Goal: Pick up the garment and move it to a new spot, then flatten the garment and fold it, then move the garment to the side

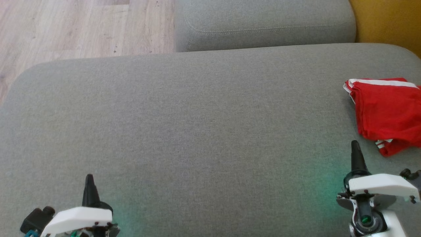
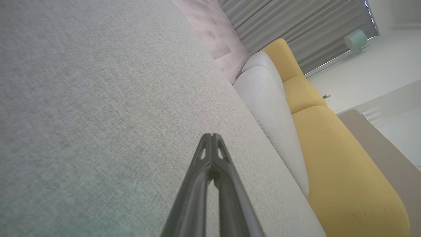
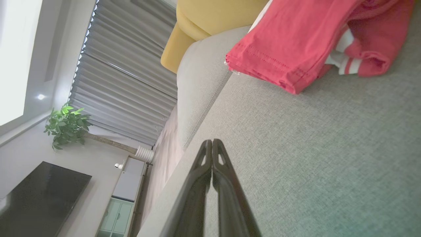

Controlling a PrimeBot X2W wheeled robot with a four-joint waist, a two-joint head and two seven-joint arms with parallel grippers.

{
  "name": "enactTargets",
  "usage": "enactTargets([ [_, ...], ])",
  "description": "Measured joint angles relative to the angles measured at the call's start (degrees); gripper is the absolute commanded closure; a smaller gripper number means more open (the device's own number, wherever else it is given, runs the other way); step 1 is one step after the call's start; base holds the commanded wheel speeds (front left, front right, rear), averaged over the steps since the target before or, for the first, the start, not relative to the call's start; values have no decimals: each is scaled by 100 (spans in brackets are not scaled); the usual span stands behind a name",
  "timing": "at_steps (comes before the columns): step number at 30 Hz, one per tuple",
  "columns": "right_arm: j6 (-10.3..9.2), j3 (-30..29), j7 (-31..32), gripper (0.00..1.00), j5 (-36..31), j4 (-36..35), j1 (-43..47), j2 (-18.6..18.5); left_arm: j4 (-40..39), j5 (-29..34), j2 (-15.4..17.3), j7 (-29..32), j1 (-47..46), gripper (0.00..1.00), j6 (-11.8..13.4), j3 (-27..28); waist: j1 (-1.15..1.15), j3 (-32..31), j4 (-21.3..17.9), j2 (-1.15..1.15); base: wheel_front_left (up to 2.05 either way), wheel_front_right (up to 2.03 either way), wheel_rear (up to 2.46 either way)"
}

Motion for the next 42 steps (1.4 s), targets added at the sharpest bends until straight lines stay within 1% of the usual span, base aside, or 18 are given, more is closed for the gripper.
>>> enactTargets([
  [2, 0, -22, 20, 100, 125, -29, 0, 0, -5, -130, 0, 37, 0, 100, -43, 10, 0, 0, -4, 0, 0, 0, 0],
  [10, 0, -88, 154, 100, 647, -147, 10, 0, -80, -658, 0, 166, -5, 100, -52, 119, 0, -2, -19, 0, 0, 0, 0],
  [18, 0, -145, 287, 100, 1157, -274, 15, 0, -112, -1190, -1, 290, -43, 100, -147, 158, 0, -4, -35, 0, 0, 0, 0],
  [25, 0, -210, 394, 100, 1545, -369, 17, 0, -151, -1588, -1, 391, -118, 100, -153, 186, 0, -4, -46, 0, 0, 0, 0],
  [42, 0, -344, 638, 100, 2632, -628, 127, 0, -263, -2705, -3, 662, -146, 100, -279, 342, 0, -8, -79, 0, 0, 0, 0],
])
